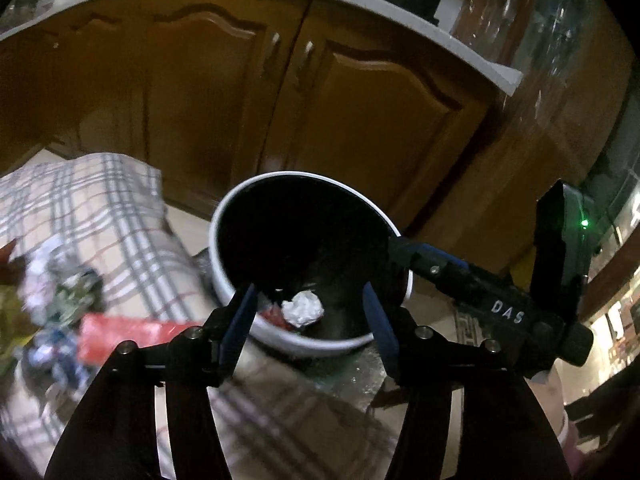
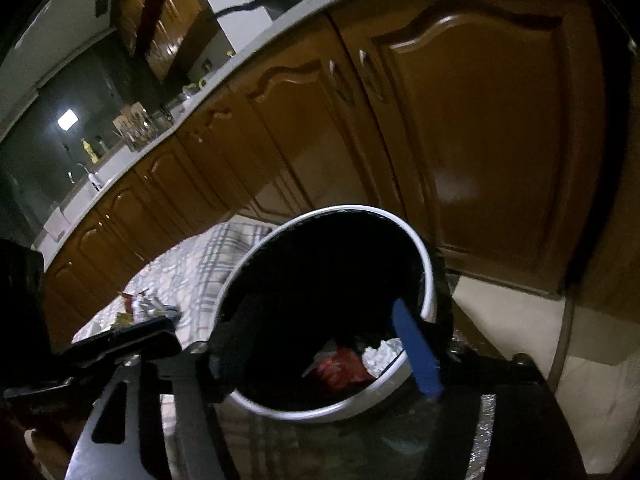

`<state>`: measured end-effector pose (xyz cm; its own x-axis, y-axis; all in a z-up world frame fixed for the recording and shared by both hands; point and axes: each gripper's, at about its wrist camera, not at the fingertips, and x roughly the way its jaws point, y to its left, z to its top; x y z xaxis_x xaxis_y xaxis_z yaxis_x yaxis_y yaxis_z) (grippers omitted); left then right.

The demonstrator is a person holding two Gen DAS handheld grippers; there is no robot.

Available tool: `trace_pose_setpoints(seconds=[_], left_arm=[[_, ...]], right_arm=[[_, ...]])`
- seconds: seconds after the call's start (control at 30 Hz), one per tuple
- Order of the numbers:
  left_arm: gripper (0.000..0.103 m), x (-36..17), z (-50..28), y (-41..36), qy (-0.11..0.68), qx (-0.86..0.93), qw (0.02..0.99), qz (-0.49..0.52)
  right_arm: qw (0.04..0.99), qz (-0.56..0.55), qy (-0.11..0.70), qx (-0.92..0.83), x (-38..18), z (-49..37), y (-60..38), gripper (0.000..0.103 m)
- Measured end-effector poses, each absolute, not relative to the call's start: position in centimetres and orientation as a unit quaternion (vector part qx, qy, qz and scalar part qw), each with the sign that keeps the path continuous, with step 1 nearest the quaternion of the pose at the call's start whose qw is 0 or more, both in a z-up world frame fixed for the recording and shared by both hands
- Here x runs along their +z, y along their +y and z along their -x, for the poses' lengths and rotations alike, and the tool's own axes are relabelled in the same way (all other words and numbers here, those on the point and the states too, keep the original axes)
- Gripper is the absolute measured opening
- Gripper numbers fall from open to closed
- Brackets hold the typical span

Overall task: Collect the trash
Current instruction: 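Move both open tools from the bin back over the table, then grasp the crumpled white paper wrapper with the left tool while the right tool grasps the red carton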

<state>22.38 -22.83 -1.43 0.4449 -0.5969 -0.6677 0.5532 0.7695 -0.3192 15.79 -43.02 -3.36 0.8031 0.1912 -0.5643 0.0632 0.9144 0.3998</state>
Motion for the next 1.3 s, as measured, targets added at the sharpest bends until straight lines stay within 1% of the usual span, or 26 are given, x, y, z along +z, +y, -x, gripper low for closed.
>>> trace_pose_setpoints(seconds=[0.07,0.27,0.7,0.73,0.77,0.9,1.0,1.3], left_arm=[[0.059,-1.2,-21.8,-21.5,0.401,-0.329,0.854,0.036],[0.059,-1.2,-20.4,-16.7,0.401,-0.292,0.866,0.067],[0.059,-2.6,-17.6,-8.5,0.402,-0.214,0.884,0.103],[0.06,-2.7,-17.5,-7.8,0.403,-0.205,0.886,0.108],[0.063,-2.8,-17.3,-7.5,0.402,-0.199,0.887,0.11],[0.075,-2.6,-17.0,-5.7,0.397,-0.174,0.893,0.123],[0.077,-2.7,-17.0,-4.8,0.397,-0.16,0.895,0.126],[0.078,-3.5,-18.2,-3.8,0.414,-0.136,0.892,0.12]], right_arm=[[0.928,-0.206,0.307,0.039,-3.1,-15.2,-42.5,0.076],[0.928,-0.206,0.302,0.064,-2.9,-13.9,-40.4,0.079],[0.925,-0.168,0.316,0.13,-2.6,-13.8,-35.0,0.087],[0.925,-0.165,0.316,0.133,-2.5,-13.6,-34.4,0.088],[0.925,-0.161,0.316,0.138,-2.5,-13.4,-33.8,0.088],[0.926,-0.139,0.316,0.155,-2.3,-13.3,-32.1,0.096],[0.926,-0.119,0.317,0.169,-2.3,-13.4,-30.8,0.1],[0.925,-0.049,0.322,0.197,-2.2,-14.8,-28.3,0.101]])
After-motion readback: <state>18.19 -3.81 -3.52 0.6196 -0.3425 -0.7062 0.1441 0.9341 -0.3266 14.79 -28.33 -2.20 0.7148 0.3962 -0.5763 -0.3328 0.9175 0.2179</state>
